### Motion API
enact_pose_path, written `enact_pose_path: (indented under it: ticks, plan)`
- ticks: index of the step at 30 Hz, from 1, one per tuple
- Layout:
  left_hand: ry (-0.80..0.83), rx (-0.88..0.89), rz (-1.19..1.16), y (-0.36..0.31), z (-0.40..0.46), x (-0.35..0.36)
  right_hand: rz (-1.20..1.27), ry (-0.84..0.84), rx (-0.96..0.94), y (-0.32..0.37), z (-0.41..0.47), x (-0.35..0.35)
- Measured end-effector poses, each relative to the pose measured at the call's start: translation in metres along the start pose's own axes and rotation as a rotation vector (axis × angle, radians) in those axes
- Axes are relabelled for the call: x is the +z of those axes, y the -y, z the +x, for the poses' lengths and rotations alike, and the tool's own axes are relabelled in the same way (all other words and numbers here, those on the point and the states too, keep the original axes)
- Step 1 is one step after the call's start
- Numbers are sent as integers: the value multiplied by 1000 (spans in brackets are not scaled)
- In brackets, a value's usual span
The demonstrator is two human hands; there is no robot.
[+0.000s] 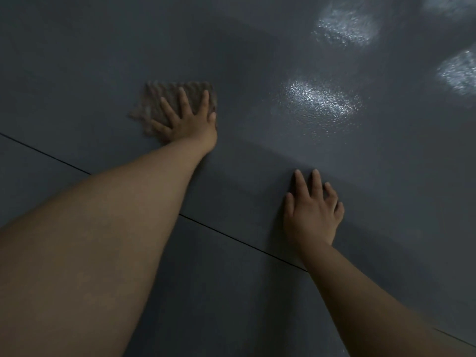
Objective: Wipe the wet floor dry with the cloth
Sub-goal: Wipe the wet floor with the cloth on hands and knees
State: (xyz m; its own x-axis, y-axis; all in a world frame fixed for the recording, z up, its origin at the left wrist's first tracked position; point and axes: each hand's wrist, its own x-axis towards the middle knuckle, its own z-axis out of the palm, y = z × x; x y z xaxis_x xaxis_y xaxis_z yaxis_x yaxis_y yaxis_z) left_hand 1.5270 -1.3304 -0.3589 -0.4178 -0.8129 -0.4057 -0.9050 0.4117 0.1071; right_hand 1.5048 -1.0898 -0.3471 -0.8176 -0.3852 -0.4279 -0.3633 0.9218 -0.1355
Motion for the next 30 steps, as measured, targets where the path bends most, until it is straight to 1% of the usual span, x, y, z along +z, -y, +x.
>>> enact_pose_path:
  ticks: [2, 4, 6, 7, 8, 10, 13, 16, 17, 20, 23, 27, 30]
  plan:
    - [11, 155, 47, -23, -12, 8, 6, 3, -6, -2, 0, 0]
    - [59, 403, 125, -54, -32, 19, 3, 16, -8, -3, -1, 0]
    - [149, 655, 203, -87, -59, 32, 4, 35, -18, -4, -2, 0]
    - [191, 747, 237, -99, -71, 37, 9, 44, -28, -4, -2, 1]
    - [217, 800, 264, -107, -78, 41, 17, 50, -37, -4, -2, 1]
    - [211, 819, 281, -109, -77, 42, 22, 48, -48, -4, -2, 1]
    - [159, 774, 273, -94, -66, 38, 0, 57, -33, -1, -2, 0]
    - [131, 632, 207, -72, -59, 34, -52, 77, -42, 6, -4, -2]
    - [124, 580, 182, -62, -57, 32, -88, 85, -88, 11, -5, -3]
    - [109, 445, 141, -23, -55, 24, -177, 114, -303, 29, -16, -1]
    - [92, 309, 101, 26, -56, 18, -169, 162, -404, 51, -31, 5]
    - [78, 78, 39, 96, -63, 13, -180, 212, -430, 67, -57, 13]
    - [74, -104, -5, 147, -75, 11, -155, 269, -366, 69, -72, 19]
